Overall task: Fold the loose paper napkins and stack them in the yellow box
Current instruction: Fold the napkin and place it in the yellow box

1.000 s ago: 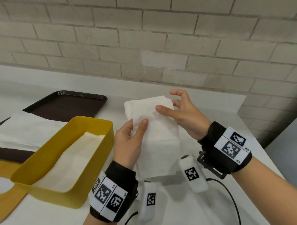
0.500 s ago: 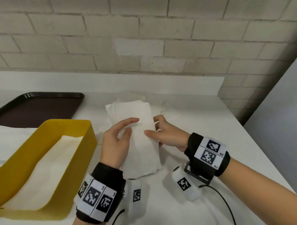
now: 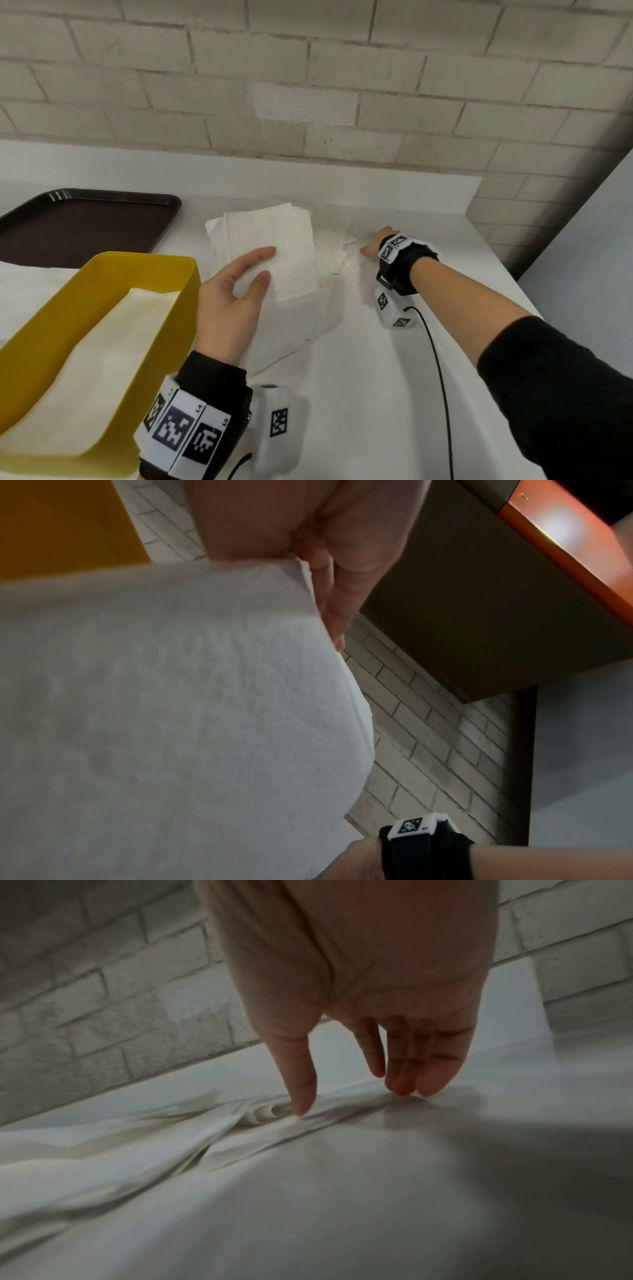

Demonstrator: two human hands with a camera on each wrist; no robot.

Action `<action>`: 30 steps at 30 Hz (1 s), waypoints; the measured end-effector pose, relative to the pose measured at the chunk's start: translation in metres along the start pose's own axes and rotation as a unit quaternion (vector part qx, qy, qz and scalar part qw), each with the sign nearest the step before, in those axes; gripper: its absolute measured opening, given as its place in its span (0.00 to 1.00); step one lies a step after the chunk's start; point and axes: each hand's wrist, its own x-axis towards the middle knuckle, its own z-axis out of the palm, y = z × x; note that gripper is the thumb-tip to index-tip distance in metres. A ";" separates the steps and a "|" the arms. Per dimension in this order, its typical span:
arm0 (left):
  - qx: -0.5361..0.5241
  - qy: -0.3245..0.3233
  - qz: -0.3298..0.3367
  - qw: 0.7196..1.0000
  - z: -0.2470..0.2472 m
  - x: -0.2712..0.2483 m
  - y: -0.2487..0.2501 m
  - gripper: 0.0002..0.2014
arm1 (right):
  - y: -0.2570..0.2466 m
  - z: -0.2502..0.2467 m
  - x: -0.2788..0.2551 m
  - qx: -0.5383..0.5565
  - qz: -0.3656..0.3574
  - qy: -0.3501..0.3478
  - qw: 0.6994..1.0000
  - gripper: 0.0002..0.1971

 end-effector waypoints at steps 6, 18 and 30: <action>-0.003 0.002 0.002 1.000 -0.003 -0.002 -0.005 0.19 | 0.004 0.006 0.030 0.036 -0.017 -0.022 0.999 0.22; -0.005 -0.009 -0.037 0.999 0.007 0.006 -0.008 0.18 | 0.013 -0.054 -0.099 0.287 -0.216 0.243 0.901 0.07; -0.181 -0.069 -0.074 0.978 0.032 -0.003 0.023 0.12 | -0.001 -0.042 -0.168 0.553 -0.311 0.092 0.767 0.11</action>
